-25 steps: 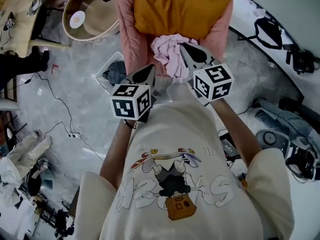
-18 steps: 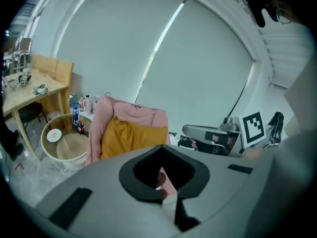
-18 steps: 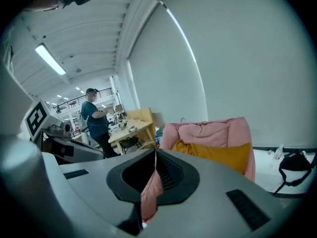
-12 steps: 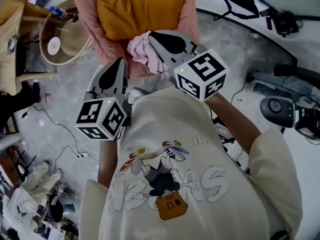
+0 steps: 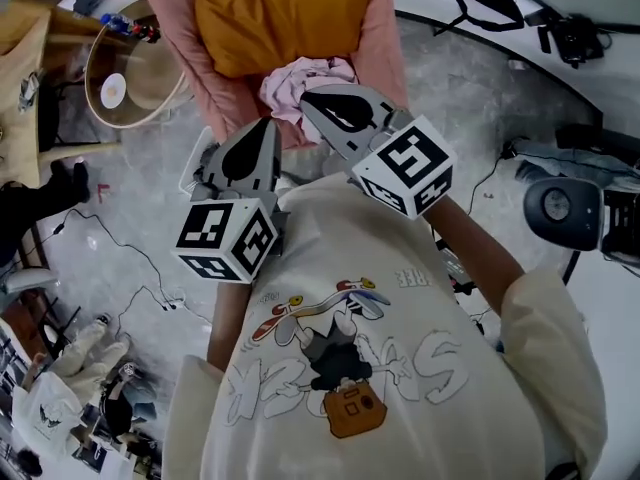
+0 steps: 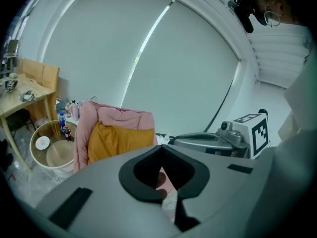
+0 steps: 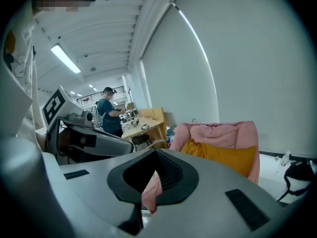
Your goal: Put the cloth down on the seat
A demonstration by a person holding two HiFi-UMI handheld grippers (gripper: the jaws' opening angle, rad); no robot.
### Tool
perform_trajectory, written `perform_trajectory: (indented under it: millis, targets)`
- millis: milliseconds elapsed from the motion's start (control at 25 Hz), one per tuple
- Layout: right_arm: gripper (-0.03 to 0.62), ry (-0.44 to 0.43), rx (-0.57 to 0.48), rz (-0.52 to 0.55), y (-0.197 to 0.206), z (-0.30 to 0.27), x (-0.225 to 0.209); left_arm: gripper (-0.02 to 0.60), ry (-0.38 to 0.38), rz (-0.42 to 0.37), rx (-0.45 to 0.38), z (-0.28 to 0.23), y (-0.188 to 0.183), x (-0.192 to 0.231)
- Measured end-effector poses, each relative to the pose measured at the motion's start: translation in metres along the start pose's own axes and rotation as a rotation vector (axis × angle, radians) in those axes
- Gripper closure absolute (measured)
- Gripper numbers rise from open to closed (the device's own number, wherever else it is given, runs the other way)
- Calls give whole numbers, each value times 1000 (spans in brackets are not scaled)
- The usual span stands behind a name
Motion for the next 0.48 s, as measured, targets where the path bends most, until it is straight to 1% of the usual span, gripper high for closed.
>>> perform_trajectory:
  millis: [160, 320, 480]
  targets:
    - [576, -9, 0, -54, 6, -10, -1, 577, 2, 4, 11, 2, 4, 6]
    - [576, -4, 6, -55, 12, -6, -10, 577, -1, 9, 15, -5, 5, 4]
    - [576, -1, -12, -64, 13, 2, -11, 577, -11, -11, 15, -5, 6, 0]
Point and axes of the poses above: the fingertips, and each gripper's own axes: z backward along the fingers, x to its left, y out of its underside, the point moved 3 cm from there along z, backward along the fingers, and after that the axes turned 8 degrees about x, right-handed, at the moved point
